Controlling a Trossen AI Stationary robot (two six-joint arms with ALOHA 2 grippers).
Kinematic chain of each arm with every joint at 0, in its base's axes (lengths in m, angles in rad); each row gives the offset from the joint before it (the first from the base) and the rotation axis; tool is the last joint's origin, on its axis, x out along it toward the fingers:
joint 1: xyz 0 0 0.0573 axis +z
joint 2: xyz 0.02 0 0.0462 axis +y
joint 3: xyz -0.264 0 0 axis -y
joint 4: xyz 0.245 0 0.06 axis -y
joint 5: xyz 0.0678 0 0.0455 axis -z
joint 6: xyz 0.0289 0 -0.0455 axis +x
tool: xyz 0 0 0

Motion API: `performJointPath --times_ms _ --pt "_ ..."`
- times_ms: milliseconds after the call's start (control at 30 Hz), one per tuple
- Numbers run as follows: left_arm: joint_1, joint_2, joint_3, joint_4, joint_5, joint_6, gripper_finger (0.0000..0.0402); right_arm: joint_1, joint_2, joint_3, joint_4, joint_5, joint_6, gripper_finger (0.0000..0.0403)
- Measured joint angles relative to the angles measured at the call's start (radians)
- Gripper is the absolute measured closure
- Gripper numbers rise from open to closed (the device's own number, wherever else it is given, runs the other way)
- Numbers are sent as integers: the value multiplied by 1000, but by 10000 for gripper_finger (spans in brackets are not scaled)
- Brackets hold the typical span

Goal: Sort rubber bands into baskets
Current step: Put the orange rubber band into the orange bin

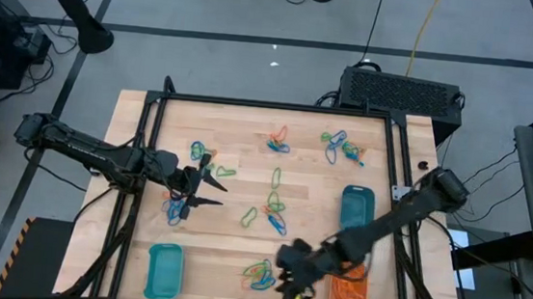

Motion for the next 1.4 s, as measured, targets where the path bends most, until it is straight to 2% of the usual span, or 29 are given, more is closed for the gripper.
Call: performJointPath --times_ms 100,233,400,500,667,767,933,1167,1400 --pt "0 0 0 -5 0 0 219 -42 66 0 124 -45 -151 252" --pt "0 0 0 -4 0 0 219 -72 136 0 210 -46 -350 252" --pt "0 0 0 -4 0 0 219 -97 218 -1 356 -75 -471 252" --pt "0 0 0 -7 0 1 219 -107 283 25 431 -132 -485 252" --pt "0 0 0 -7 0 0 219 -107 395 143 401 -222 -482 252" --pt "0 0 0 -9 1 0 219 -107 418 165 375 -257 -455 252" --pt "0 1 0 -11 1 0 219 -98 414 171 279 -172 -454 255" --pt "0 1 0 -7 1 4 219 -93 418 171 270 -171 -457 268" --pt "0 1 0 -7 1 21 219 -79 419 170 246 -118 -476 271"
